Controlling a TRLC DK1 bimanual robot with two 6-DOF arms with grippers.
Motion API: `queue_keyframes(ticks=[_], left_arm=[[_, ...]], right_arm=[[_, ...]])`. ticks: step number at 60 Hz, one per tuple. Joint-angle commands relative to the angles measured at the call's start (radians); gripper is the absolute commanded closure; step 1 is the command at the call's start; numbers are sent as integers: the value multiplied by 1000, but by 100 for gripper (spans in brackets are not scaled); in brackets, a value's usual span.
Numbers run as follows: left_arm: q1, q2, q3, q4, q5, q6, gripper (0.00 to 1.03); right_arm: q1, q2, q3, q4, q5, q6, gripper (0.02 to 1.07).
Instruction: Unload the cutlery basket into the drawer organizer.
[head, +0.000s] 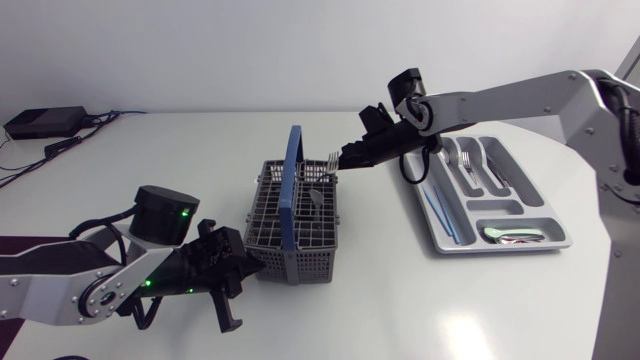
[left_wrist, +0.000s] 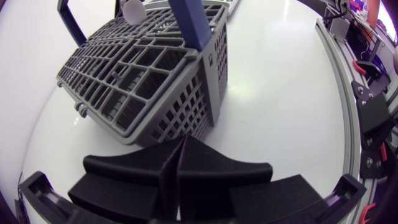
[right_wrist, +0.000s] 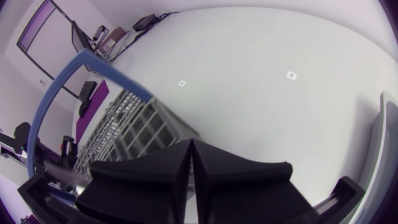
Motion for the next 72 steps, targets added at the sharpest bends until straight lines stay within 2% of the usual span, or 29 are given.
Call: queue_keyframes(ticks=[1, 9, 15, 34, 52, 63, 72], left_arm=[[47, 40, -10, 55, -22, 29, 86], [102, 61, -2, 74, -18, 49, 86], [115, 59, -7, 71, -10, 52, 86], [81, -30, -27, 21, -9, 32, 86], [41, -108, -35, -54, -9, 32, 86], [49, -86, -27, -48, -9, 35, 86], [87, -46, -16, -25, -7, 52, 86]], right_arm=[[22, -71, -84, -10, -37, -16, 97], [11, -146, -177, -1, -43, -39, 97], [-15, -168, -194, 28, -33, -31, 97], [-55, 44, 74, 13, -26, 24, 97], [-35, 171, 249, 14, -24, 67, 97], [-4, 210, 303, 13, -32, 81, 97], [12, 210, 286, 5, -61, 73, 97]])
